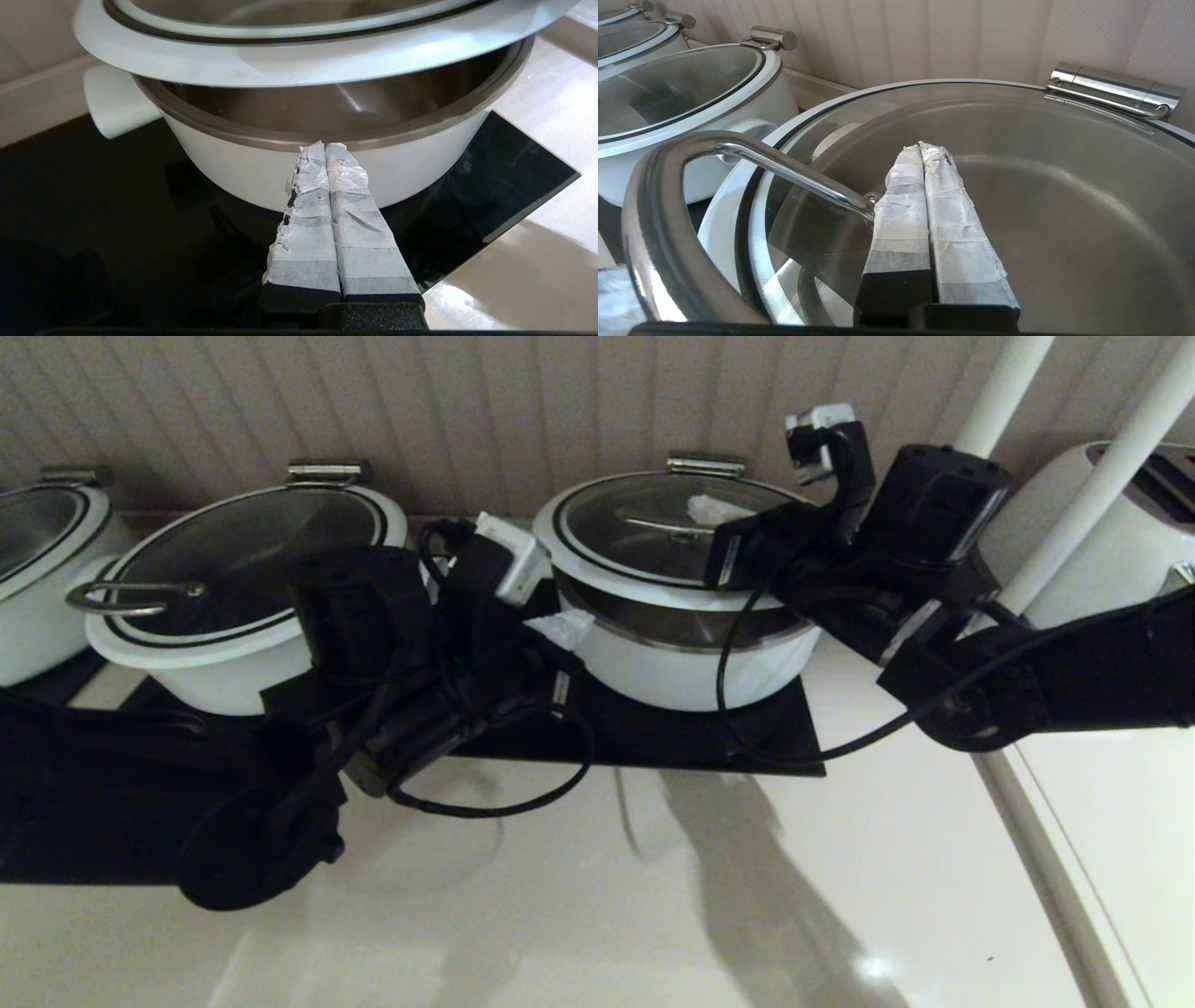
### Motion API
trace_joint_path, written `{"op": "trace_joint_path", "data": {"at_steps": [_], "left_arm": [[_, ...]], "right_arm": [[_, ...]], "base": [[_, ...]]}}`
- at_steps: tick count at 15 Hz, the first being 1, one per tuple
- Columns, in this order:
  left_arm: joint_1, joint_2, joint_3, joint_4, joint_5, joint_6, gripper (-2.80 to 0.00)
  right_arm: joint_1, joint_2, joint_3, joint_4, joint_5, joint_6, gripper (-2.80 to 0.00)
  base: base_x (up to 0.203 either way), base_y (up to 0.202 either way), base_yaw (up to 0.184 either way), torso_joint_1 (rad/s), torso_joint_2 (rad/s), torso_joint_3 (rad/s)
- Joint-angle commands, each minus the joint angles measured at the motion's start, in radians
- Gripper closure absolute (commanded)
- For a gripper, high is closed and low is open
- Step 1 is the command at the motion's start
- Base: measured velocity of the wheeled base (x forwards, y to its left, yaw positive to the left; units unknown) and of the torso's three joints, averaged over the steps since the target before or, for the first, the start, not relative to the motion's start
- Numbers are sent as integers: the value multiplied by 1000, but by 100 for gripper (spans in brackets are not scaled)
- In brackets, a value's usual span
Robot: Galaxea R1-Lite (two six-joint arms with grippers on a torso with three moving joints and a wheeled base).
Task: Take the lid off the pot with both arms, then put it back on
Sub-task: Hold the pot lid with the left arm
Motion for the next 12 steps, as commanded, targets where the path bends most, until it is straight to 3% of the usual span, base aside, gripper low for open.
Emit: {"op": "trace_joint_path", "data": {"at_steps": [1,12], "left_arm": [[0,25,-13,-4,1,1,0],[1,91,-147,-3,1,2,0]], "right_arm": [[0,3,0,-5,0,-1,0],[0,3,-6,-3,2,-1,0]], "base": [[0,0,0,0,0,0],[0,0,0,0,0,0]]}}
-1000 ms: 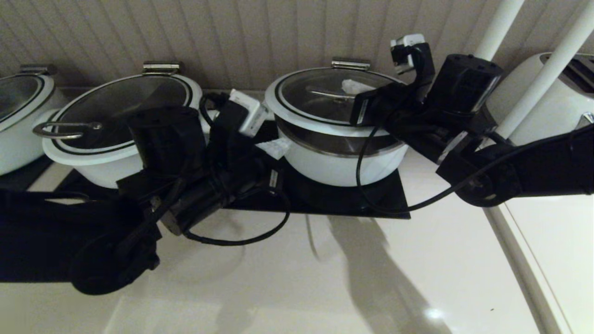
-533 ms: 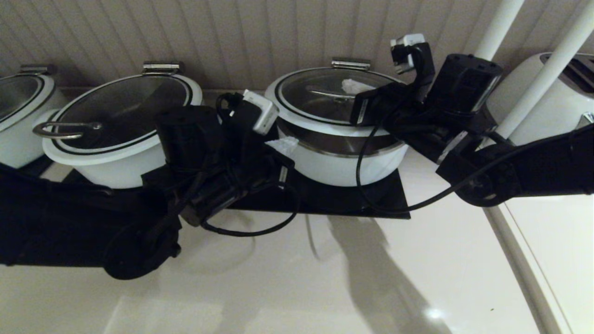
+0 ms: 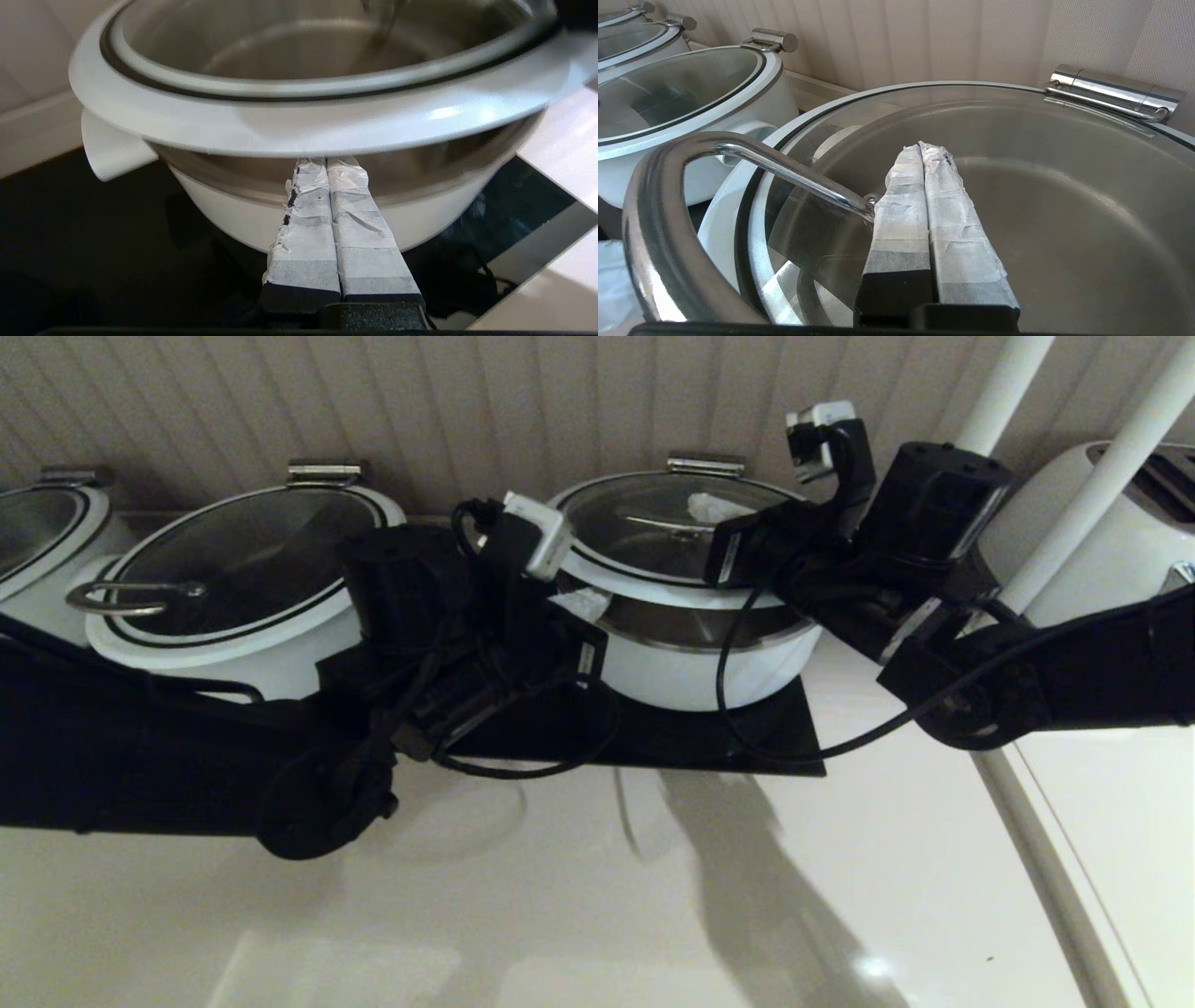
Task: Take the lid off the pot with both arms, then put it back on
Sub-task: Hold the pot lid with the left arm
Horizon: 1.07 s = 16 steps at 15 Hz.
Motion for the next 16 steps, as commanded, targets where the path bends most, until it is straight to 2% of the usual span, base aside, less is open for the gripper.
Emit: {"op": "trace_joint_path", "data": {"at_steps": [1,16], "left_arm": [[0,15,-26,-5,1,1,0],[1,69,-90,-6,1,19,0]], "right_arm": [[0,2,0,-5,1,-1,0],[0,1,0,-5,1,-1,0]], "base": [[0,0,0,0,0,0],[0,0,0,0,0,0]]}}
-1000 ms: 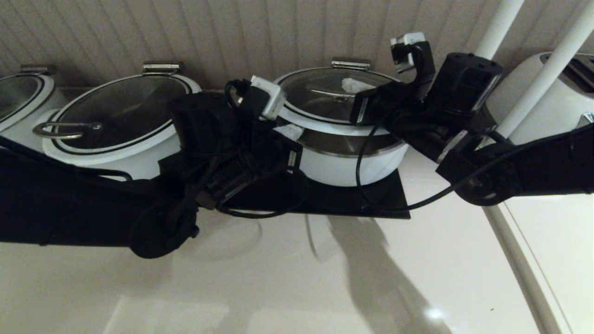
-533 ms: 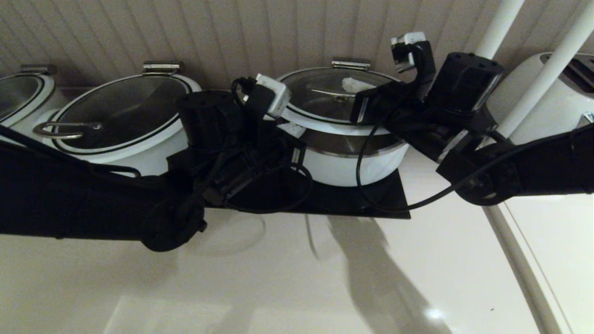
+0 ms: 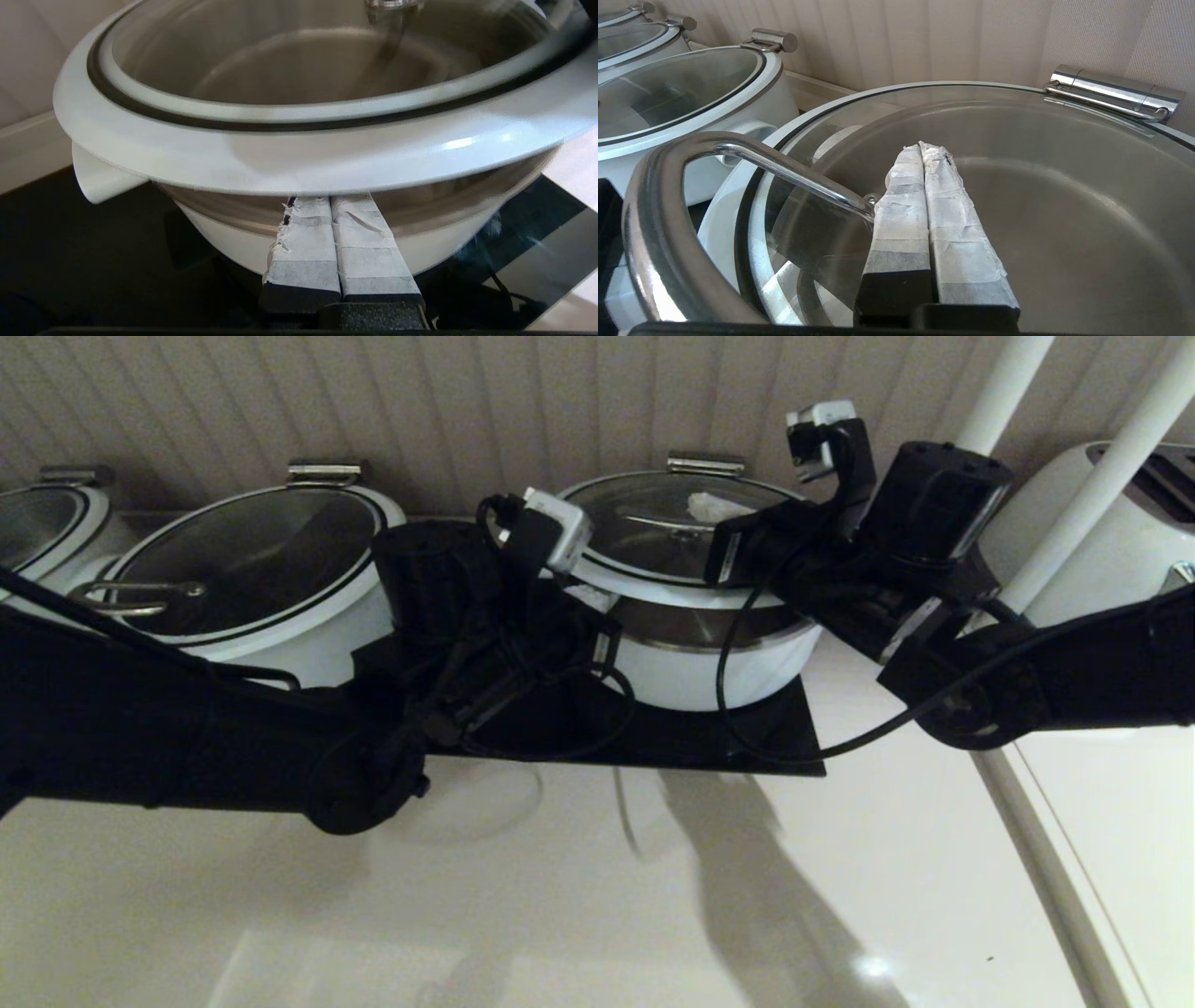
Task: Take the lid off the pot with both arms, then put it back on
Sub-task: Hold the pot lid with the left arm
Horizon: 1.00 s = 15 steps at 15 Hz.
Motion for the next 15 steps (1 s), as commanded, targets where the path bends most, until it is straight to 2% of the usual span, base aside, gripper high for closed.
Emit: {"op": "trace_joint_path", "data": {"at_steps": [1,10,15], "left_arm": [[1,11,-18,-4,0,1,0],[7,31,-51,-4,0,1,0],[19,40,-77,-4,0,2,0]], "right_arm": [[0,1,0,-6,1,0,0],[0,-7,9,-7,-1,0,0],[0,-36,60,-7,-1,0,0]], "base": [[0,0,0,0,0,0],[0,0,0,0,0,0],[0,0,0,0,0,0]]}}
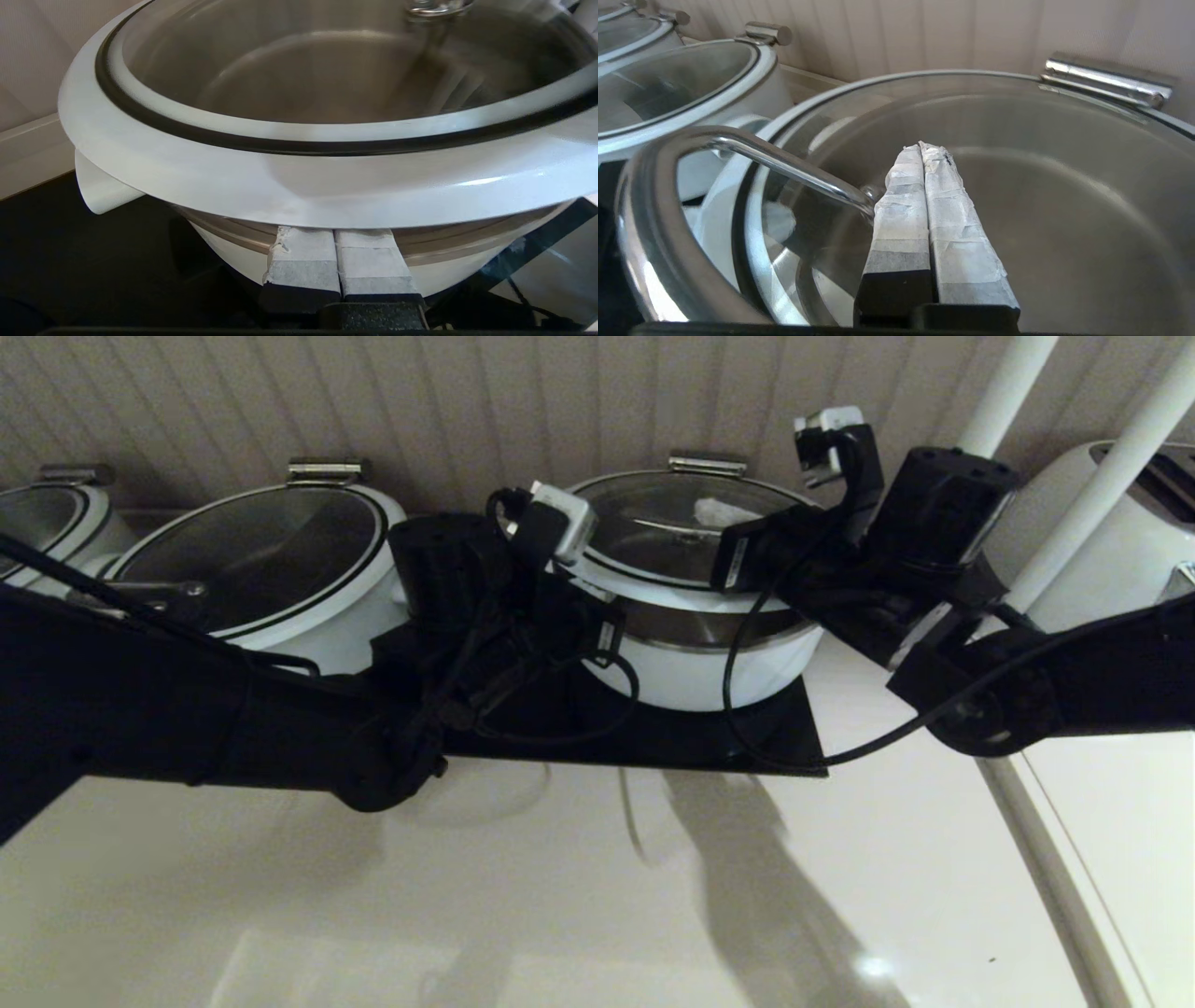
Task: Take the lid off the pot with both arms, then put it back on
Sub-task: Hold the pot lid with the left arm
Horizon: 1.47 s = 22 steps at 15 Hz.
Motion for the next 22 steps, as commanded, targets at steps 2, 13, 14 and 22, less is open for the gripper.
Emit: {"op": "trace_joint_path", "data": {"at_steps": [2,13,14,22], "left_arm": [[5,3,-9,-9,-1,3,0],[4,6,-9,-9,0,3,0],[4,6,-9,-9,0,3,0],[4,14,-10,-11,0,4,0]], "right_arm": [[0,-26,26,-4,3,-1,0],[-4,-136,152,27,4,-1,0],[-4,-149,163,27,4,-1,0],[-13,-284,291,62,4,-1,0]], "base": [[0,0,0,0,0,0],[0,0,0,0,0,0],[0,0,0,0,0,0],[0,0,0,0,0,0]]}}
